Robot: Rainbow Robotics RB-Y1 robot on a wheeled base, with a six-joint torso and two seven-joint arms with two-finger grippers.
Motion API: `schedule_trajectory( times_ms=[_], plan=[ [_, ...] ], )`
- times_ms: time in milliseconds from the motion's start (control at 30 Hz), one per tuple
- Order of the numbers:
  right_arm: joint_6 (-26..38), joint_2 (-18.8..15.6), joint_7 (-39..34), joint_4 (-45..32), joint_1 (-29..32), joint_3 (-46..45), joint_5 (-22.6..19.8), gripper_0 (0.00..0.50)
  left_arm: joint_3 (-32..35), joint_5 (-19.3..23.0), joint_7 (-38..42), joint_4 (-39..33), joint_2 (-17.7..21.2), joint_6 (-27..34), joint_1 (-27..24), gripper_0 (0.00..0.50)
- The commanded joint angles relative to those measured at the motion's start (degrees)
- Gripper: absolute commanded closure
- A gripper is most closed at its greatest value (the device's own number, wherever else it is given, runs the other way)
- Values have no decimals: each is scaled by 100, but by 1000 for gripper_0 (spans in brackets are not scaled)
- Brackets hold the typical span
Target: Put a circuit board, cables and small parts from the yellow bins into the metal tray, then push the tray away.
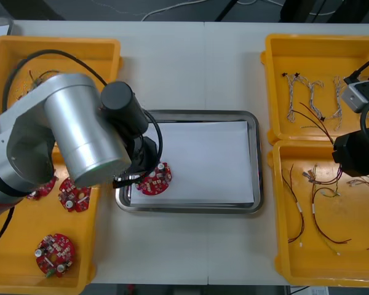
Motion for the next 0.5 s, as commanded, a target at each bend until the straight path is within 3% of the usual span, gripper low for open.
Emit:
schedule_trajectory(
  times_ms=[33, 300, 500],
  plan=[
    [19, 51, -72, -148, -132, 52, 38, 500, 754, 406, -1068, -180, 211, 338, -237, 0],
    [19, 51, -72, -140, -308, 482, 56, 500, 1923, 1039, -2000, 101, 562, 668, -228, 0],
    [19, 51, 7, -148, -774, 1071, 91, 500, 2415, 1171, -2466, 594, 764, 668, -237, 0]
  ],
)
